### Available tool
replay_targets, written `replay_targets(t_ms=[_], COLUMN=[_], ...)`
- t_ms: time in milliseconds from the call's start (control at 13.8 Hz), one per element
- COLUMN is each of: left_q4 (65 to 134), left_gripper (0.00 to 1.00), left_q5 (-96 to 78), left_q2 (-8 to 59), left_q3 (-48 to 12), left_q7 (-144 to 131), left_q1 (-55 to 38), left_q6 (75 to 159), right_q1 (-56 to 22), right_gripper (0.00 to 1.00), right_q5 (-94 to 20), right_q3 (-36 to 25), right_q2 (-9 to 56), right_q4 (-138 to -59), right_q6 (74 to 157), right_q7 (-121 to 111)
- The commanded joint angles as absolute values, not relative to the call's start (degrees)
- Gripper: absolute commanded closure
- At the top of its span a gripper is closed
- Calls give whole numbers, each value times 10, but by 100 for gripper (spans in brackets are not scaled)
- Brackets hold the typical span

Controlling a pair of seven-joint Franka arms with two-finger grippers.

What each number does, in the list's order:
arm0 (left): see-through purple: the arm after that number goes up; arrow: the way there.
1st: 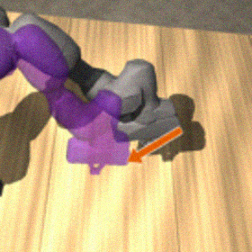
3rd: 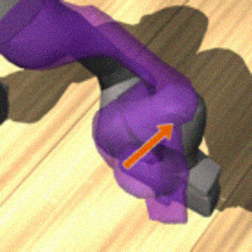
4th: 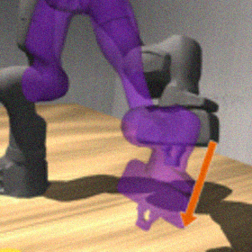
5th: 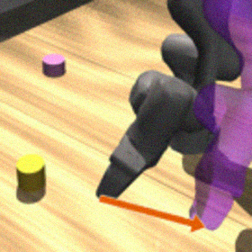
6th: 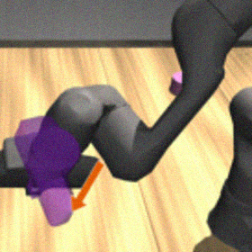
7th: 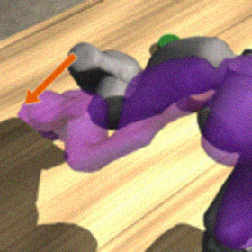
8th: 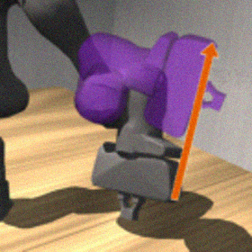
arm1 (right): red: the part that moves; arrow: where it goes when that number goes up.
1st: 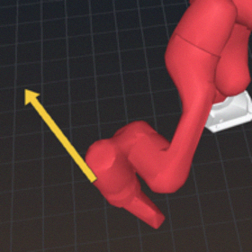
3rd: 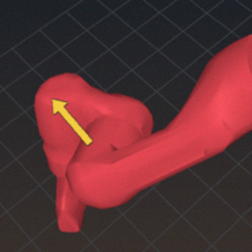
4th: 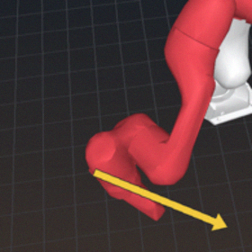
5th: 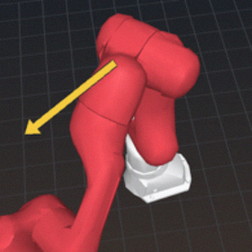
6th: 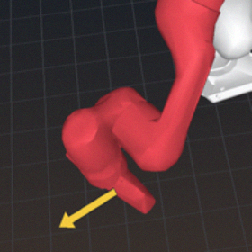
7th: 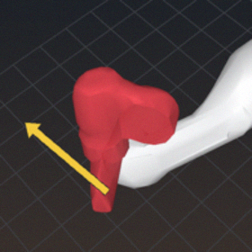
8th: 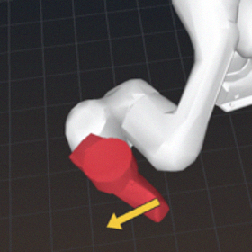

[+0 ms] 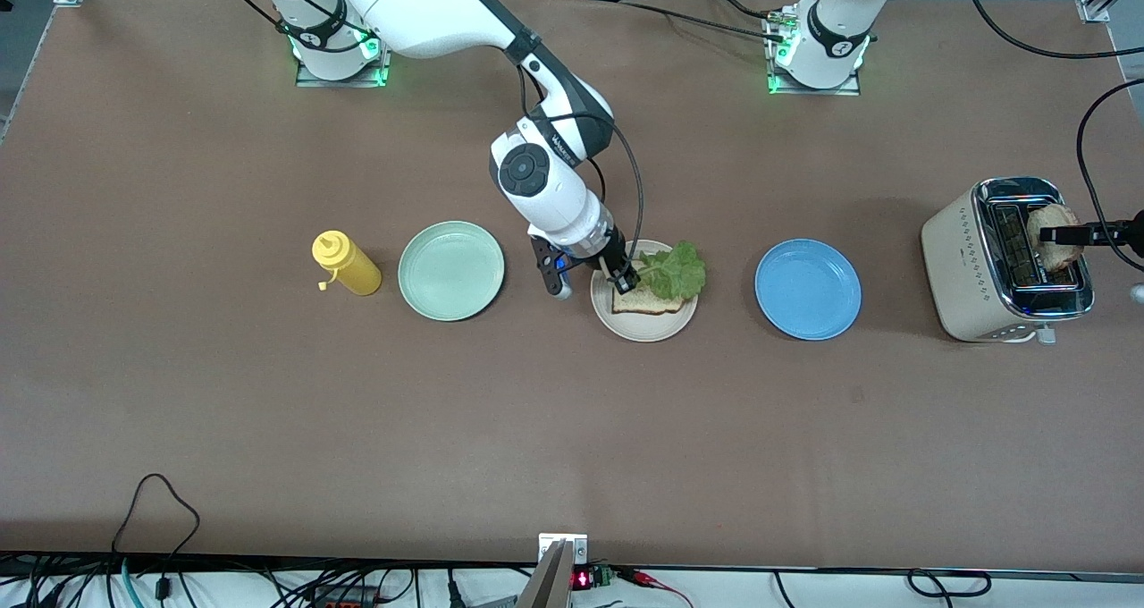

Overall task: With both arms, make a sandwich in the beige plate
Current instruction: 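Lay the lettuce on the bread while the left gripper grasps toaster bread, then carry the second bread slice to the plate while the right gripper withdraws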

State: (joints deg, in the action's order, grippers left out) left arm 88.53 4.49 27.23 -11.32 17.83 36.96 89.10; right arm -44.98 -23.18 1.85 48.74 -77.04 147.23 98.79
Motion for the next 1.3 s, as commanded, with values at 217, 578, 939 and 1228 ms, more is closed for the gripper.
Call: replay_targets(t_ms=[217,578,939,1228], left_q4=[868,860,646,586], left_gripper=[79,99,99,99], left_q5=[53,48,50,3], left_q2=[281,283,281,273], left_q3=[-115,-116,-141,-167], left_q7=[192,201,213,226], left_q1=[382,383,346,297], left_q6=[882,880,675,572], right_q1=[-448,-445,-400,-329], right_gripper=[98,0,0,0], right_q5=[-240,-235,-233,-197], right_q3=[20,18,14,14], right_q2=[517,511,448,363], right_q4=[-744,-743,-733,-729], right_q6=[1484,1479,1335,1153], right_q7=[1003,980,867,689])
